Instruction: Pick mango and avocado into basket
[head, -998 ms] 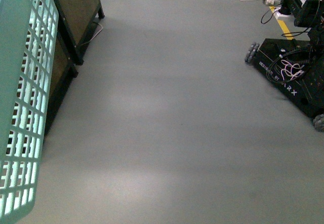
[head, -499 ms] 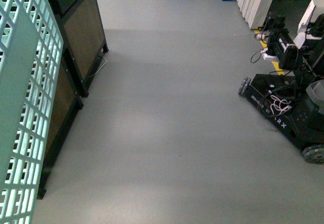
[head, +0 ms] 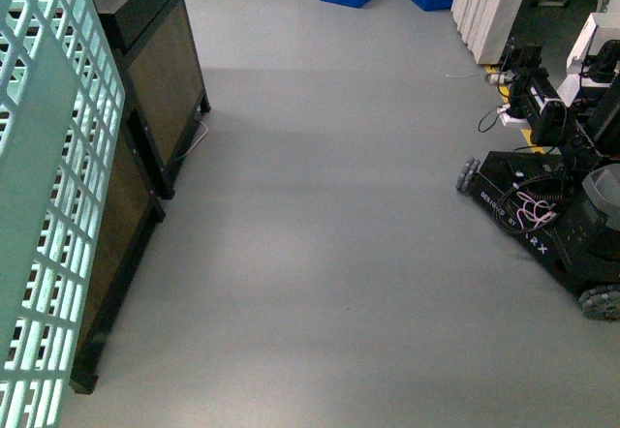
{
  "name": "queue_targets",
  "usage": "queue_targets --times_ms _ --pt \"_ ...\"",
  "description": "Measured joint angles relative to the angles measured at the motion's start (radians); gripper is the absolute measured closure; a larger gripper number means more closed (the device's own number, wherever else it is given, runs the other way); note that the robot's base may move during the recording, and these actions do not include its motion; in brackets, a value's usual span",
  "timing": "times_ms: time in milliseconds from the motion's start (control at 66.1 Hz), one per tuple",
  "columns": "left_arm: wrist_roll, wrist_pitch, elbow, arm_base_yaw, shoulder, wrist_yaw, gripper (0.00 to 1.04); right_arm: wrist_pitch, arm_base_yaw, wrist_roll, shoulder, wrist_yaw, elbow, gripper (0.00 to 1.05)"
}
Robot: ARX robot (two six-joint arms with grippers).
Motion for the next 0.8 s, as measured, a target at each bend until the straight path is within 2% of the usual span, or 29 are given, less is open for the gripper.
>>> queue_targets --times_ms 802 --pt "-0.003 0.0 0.002 0.0 0.002 -0.007 0.91 0.0 0.0 0.0 0.0 -0.006 0.0 0.09"
